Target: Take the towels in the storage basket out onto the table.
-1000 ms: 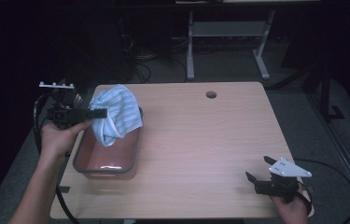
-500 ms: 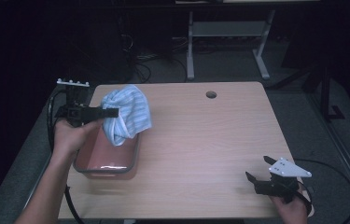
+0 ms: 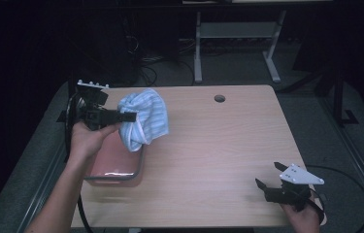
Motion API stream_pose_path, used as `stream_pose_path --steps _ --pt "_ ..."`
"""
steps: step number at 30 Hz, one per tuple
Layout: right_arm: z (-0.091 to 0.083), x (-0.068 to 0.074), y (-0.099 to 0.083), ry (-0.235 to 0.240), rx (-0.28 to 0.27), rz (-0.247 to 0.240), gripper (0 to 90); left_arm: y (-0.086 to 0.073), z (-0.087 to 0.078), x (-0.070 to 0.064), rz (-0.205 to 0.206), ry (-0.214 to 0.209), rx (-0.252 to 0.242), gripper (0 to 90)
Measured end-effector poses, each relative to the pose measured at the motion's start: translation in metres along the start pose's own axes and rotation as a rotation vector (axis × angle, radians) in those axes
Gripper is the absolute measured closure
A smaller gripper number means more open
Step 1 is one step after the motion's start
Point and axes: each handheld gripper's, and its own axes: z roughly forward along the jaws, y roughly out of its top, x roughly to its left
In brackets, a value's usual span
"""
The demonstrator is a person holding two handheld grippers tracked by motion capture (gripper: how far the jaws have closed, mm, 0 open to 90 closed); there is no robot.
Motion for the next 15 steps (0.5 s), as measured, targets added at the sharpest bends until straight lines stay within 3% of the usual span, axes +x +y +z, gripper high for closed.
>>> stream_pose_path --steps 15 --pt "-0.002 0.000 0.001 -0.003 -0.005 0.002 14.2 0.010 0.027 -0.026 0.050 -0.014 0.038 66.9"
